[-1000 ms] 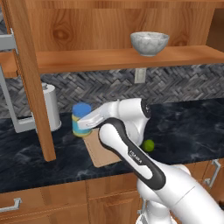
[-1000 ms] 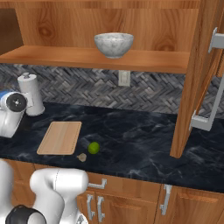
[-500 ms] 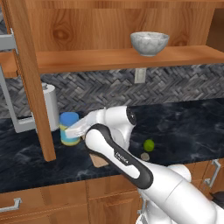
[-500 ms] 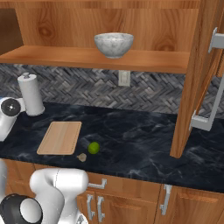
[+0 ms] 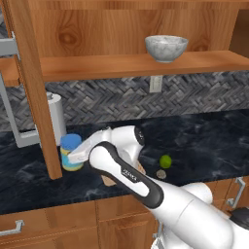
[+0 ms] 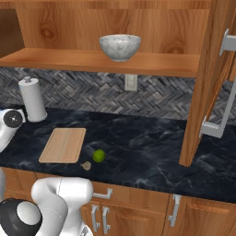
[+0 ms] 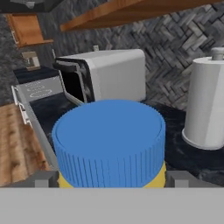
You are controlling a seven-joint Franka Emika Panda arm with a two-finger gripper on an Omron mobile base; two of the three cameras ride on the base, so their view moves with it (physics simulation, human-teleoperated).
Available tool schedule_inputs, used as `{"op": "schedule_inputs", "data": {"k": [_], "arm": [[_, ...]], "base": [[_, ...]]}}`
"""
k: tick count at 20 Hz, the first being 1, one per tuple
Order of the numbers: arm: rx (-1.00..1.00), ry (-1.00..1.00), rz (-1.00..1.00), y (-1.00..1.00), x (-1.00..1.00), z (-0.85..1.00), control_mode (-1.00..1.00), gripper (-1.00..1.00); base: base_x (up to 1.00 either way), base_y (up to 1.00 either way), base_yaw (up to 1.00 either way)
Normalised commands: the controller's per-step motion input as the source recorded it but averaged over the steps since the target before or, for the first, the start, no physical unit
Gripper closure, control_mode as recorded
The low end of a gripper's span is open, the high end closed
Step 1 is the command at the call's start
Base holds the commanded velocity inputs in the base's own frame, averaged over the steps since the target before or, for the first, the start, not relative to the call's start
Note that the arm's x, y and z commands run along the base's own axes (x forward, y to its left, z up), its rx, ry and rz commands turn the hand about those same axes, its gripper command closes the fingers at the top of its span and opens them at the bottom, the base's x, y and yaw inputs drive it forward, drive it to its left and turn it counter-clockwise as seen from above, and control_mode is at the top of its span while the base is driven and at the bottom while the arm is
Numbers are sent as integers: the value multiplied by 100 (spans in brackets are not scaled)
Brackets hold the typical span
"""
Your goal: Open the cabinet. Place the bowl and condiment on the counter. Then place the lime and garlic on the cutting board.
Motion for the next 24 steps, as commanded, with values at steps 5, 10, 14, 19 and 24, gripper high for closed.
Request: {"op": "schedule_inputs", "data": {"k": [5, 10, 14, 19, 24], "arm": [[0, 0, 8, 8, 7, -26, -100, 100], [0, 0, 7, 13, 15, -24, -100, 100], [0, 0, 4, 28, 19, -20, -100, 100], [-3, 0, 0, 21, 2, -22, -100, 100], [-3, 0, 1, 8, 0, -24, -100, 100]], "base": [[0, 0, 0], [0, 0, 0], [0, 0, 0], [0, 0, 0], [0, 0, 0]]}}
